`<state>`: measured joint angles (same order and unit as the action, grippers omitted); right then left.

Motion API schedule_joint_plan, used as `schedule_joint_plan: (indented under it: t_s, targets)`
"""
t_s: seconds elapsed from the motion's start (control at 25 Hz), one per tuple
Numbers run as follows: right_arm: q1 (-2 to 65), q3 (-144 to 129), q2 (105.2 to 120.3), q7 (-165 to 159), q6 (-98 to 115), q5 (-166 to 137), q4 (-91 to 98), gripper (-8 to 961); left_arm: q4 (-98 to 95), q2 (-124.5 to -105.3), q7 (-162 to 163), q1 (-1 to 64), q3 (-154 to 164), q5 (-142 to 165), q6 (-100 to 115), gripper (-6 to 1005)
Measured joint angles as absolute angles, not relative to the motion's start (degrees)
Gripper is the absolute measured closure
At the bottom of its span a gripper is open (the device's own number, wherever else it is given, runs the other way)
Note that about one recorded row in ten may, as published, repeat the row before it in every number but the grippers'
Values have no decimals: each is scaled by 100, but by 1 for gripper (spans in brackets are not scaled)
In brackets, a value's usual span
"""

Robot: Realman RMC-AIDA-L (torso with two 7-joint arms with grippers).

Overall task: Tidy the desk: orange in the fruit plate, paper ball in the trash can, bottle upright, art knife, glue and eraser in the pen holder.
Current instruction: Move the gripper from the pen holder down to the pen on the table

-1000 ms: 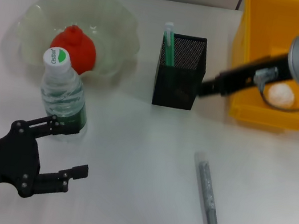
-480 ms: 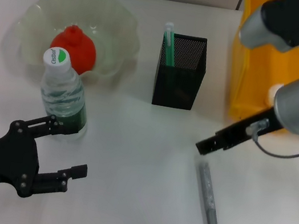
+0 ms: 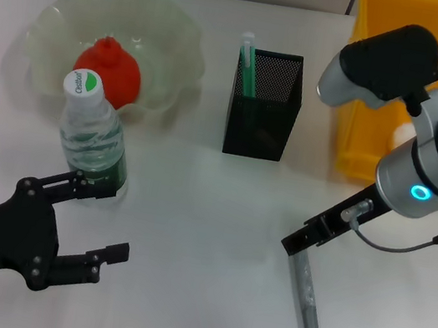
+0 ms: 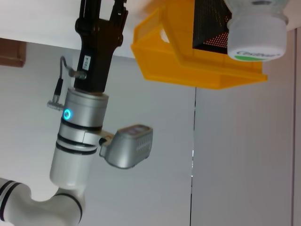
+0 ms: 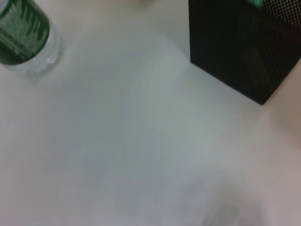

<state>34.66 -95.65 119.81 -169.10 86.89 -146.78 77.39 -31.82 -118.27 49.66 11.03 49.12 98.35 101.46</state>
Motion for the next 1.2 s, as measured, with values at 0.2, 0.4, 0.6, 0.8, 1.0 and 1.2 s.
schedule_joint_plan:
  t_s: [0.2, 0.4, 0.6, 0.8, 1.0, 1.2]
  targets:
    - [3563, -9714, 11980, -16910, 8577, -14679, 7538, 163, -3182, -11830, 4966, 1107, 4901, 9835, 10146, 218]
    - [3618, -9743, 11979, -16910, 8545, -14678, 7463, 229, -3182, -11830, 4966, 1117, 4898, 9835, 10152, 218]
    - [3631, -9752, 11979, -16910, 8543, -14678, 7426, 397, -3182, -11830, 4966, 1133, 4908, 9835, 10157, 218]
    - [3633, -9755, 11979, -16910, 8543, -14678, 7369, 549, -3182, -11830, 4966, 1134, 4898, 9835, 10160, 219]
    - [3717, -9756, 11979, -16910, 8542, -14678, 7219, 598, -3185, -11830, 4966, 1134, 4892, 9835, 10165, 218]
    - [3752, -9756, 11974, -16910, 8542, -14678, 7192, 597, -3207, -11830, 4966, 1141, 4883, 9835, 10186, 218]
